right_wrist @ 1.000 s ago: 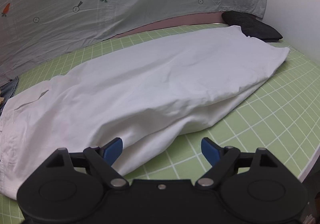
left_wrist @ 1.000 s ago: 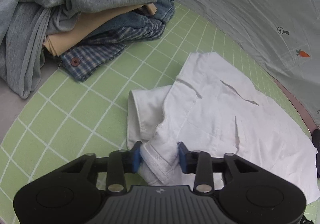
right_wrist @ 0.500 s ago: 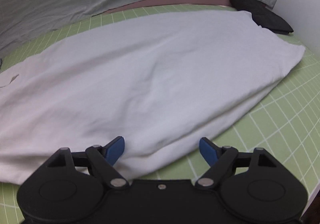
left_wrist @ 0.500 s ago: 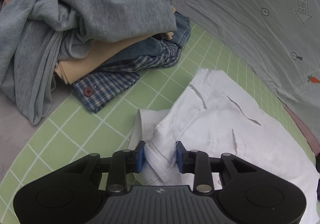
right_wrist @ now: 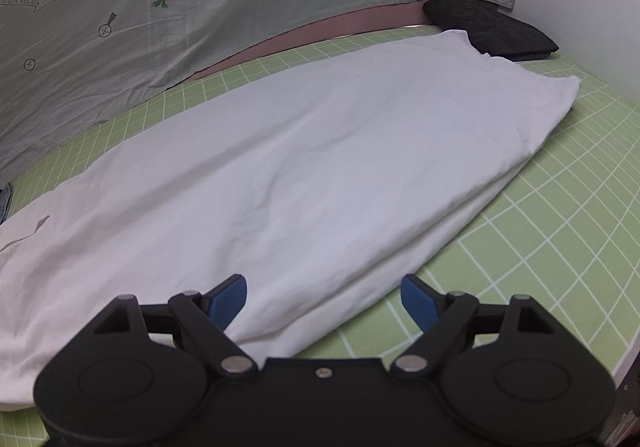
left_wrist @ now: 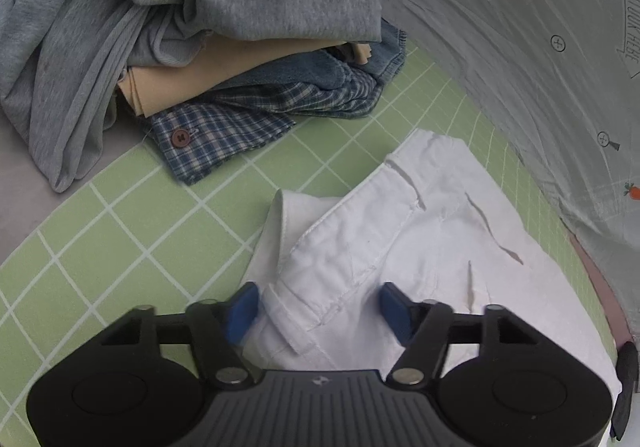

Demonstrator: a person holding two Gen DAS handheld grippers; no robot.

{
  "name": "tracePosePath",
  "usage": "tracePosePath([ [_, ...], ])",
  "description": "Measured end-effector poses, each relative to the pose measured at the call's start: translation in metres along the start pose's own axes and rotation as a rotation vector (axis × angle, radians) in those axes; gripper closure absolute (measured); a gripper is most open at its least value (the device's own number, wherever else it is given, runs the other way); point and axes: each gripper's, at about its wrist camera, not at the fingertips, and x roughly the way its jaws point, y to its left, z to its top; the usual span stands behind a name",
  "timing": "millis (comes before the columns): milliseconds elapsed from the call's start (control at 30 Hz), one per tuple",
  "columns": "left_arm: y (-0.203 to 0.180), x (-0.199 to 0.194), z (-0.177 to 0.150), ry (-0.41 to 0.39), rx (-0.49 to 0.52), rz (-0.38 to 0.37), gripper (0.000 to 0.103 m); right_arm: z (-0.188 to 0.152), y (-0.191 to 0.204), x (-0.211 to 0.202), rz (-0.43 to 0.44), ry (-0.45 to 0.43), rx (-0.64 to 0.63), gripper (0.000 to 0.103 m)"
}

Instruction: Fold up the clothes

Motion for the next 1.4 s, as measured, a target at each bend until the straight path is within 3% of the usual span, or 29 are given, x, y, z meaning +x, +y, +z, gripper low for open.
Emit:
tracePosePath([
  [67, -0.004, 0.0, 0.003, -0.007, -0.017, -0.029, 0.069, -0.001, -0.009, 0.0, -0.007, -0.001, 0.021, 0.018],
  [167, -0.02, -0.007, 0.002, -0.052, 0.009, -0.006, 0.079, 0.001, -0.025, 0.003, -0.017, 0.004, 0.037, 0.018],
  [300, -0.052, -0.027, -0.008, -0.158, 0.025, 0.012, 0.08, 0.014, -0.057, 0.01, -0.029, 0.008, 0.037, 0.018],
  [500, -0.16, -0.037, -0.039, -0.271, 0.27, -0.065, 0.082, 0.045, -0.112, 0.023, -0.016, -0.001, 0.022, 0.018],
  [700, -0.266, -0.007, -0.127, -0.215, 0.413, -0.194, 0.083, 0.082, -0.17, 0.047, -0.003, -0.022, 0.012, 0.018],
  [733, -0.281, 0.004, -0.143, -0.181, 0.439, -0.175, 0.083, 0.088, -0.18, 0.05, -0.005, -0.026, 0.009, 0.018],
  [833, -0.325, 0.041, -0.191, -0.077, 0.516, -0.115, 0.078, 0.105, -0.207, 0.06, -0.017, -0.03, 0.008, 0.018],
  [900, -0.342, 0.066, -0.209, 0.002, 0.546, -0.004, 0.074, 0.115, -0.223, 0.068, -0.028, -0.027, 0.013, 0.018],
  [933, -0.342, 0.071, -0.214, 0.032, 0.542, -0.003, 0.067, 0.119, -0.229, 0.071, -0.03, -0.022, 0.02, 0.018],
  [967, -0.34, 0.069, -0.213, 0.036, 0.521, -0.026, 0.058, 0.122, -0.235, 0.075, -0.028, -0.017, 0.025, 0.018],
  [1067, -0.333, 0.049, -0.202, 0.018, 0.463, -0.088, 0.045, 0.128, -0.244, 0.086, -0.024, -0.009, 0.013, 0.018],
  [1200, -0.322, 0.008, -0.18, -0.043, 0.418, -0.155, 0.041, 0.136, -0.249, 0.107, -0.028, 0.001, 0.014, 0.018],
  [1267, -0.318, -0.011, -0.172, -0.077, 0.396, -0.194, 0.025, 0.143, -0.248, 0.118, -0.03, -0.001, 0.021, 0.018],
  [1400, -0.323, -0.021, -0.163, -0.075, 0.412, -0.232, 0.024, 0.158, -0.244, 0.135, -0.038, -0.007, 0.019, 0.018],
])
